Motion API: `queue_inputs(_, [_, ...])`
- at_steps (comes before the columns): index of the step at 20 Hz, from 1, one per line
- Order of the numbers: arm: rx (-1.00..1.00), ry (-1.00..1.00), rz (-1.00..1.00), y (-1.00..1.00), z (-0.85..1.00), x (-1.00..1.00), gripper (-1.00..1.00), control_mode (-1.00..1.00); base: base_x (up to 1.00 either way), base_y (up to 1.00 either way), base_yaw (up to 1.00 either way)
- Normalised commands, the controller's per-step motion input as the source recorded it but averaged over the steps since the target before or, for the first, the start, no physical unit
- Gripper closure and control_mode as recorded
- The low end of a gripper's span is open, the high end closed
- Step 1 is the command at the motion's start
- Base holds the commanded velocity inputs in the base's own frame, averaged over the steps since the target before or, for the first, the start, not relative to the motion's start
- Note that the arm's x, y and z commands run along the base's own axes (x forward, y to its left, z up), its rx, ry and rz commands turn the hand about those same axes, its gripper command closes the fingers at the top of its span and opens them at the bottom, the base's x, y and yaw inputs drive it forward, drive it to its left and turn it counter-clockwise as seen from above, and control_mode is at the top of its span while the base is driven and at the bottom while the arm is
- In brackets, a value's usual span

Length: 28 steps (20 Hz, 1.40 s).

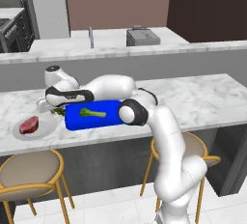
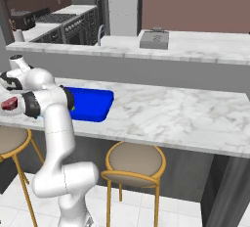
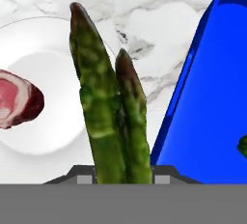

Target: Create a steak meal by picking up the steak and asparagus from the tray and placing them on the plate. Leave the celery on the tray.

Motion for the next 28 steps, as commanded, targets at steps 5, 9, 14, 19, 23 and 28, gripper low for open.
queue_inputs(5, [0.00,0.05,-0.33,0.45,0.00,0.00,1.00,-1.00,0.00,0.00,0.00])
queue_inputs(9, [0.00,0.04,-0.28,0.40,0.00,0.00,1.00,-1.00,0.00,0.00,0.00])
queue_inputs(14, [0.00,0.00,-0.15,0.11,-0.15,0.00,1.00,-1.00,0.00,0.00,0.00])
queue_inputs(19, [0.00,0.00,-0.04,0.00,-0.33,0.00,1.00,-1.00,0.00,0.00,0.00])
queue_inputs(23, [0.00,0.00,-0.02,0.00,-0.38,0.00,1.00,-1.00,0.00,0.00,0.00])
queue_inputs(28, [0.00,0.00,-0.03,0.00,-0.32,0.00,1.00,-1.00,0.00,0.00,0.00])
